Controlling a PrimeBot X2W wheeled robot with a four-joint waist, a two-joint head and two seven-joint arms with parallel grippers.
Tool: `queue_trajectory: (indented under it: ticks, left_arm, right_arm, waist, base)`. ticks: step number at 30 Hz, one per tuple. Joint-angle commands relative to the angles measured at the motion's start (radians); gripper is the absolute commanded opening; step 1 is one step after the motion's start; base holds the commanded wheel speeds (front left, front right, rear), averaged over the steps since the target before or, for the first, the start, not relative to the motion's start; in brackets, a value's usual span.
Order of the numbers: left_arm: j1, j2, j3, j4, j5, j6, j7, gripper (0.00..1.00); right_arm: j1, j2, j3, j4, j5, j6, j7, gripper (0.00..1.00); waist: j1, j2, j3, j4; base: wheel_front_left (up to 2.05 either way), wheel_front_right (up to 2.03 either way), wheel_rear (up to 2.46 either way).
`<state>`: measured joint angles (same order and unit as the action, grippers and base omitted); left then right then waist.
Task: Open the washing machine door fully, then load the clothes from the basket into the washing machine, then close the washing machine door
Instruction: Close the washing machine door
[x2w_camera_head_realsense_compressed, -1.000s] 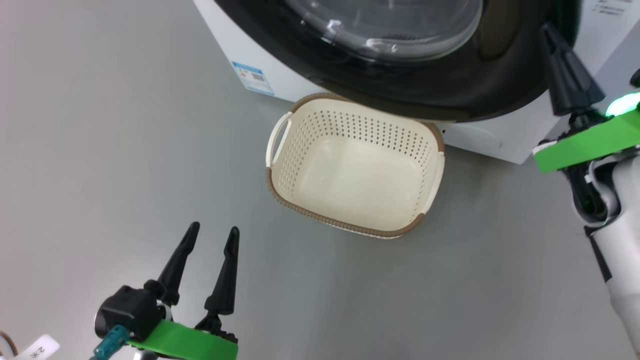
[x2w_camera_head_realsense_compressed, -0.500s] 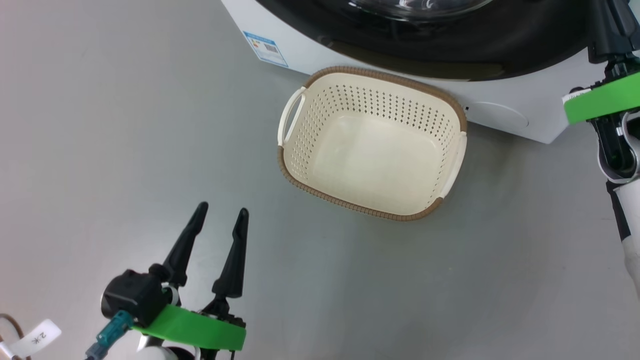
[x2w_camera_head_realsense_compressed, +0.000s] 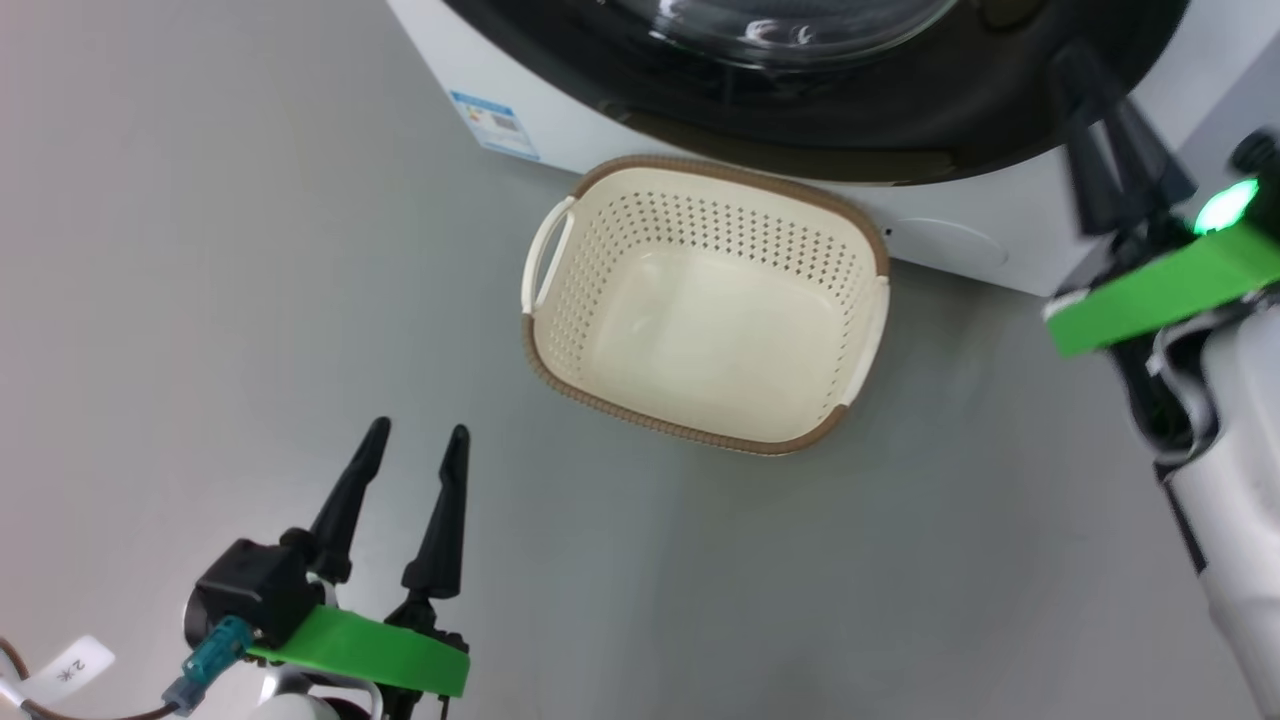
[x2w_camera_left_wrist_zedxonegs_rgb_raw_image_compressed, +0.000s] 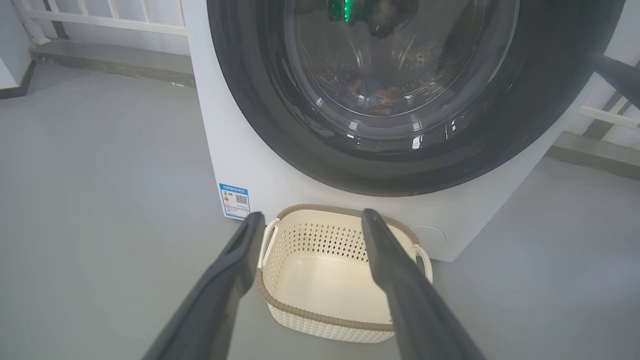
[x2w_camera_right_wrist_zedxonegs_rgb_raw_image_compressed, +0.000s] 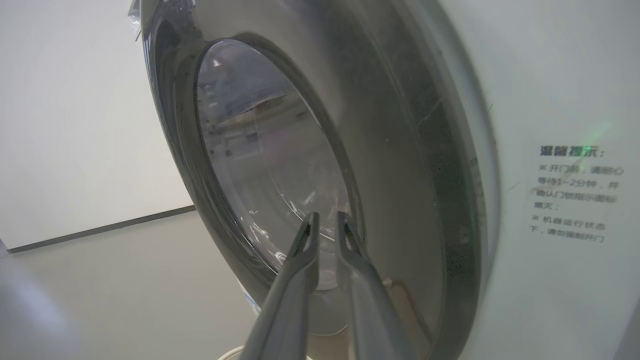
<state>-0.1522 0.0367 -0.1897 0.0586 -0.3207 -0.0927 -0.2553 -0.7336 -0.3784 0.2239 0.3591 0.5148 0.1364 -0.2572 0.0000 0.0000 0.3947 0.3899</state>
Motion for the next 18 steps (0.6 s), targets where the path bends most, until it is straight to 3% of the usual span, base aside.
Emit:
queue_trajectory:
  ticks: [1,18]
  left_arm:
    - [-0.025,0.014,0.044,-0.007,0.009,-0.004,-0.006,1.0]
    - [-0.013,0.014,0.138,0.102,0.073,-0.037,-0.006,1.0]
  right_arm:
    - [0.04,0.003,0.033,-0.033,0.013,-0.006,-0.005,1.0]
    - [0.336,0.032,-0.027,-0.116,0.018,-0.006,-0.005,1.0]
  waist:
    - [0.0,0.0,-0.029,-0.03]
    - [0.0,0.0,-0.159,-0.197]
  base:
    - [0.0,0.0,0.0]
    - [0.0,0.0,0.0]
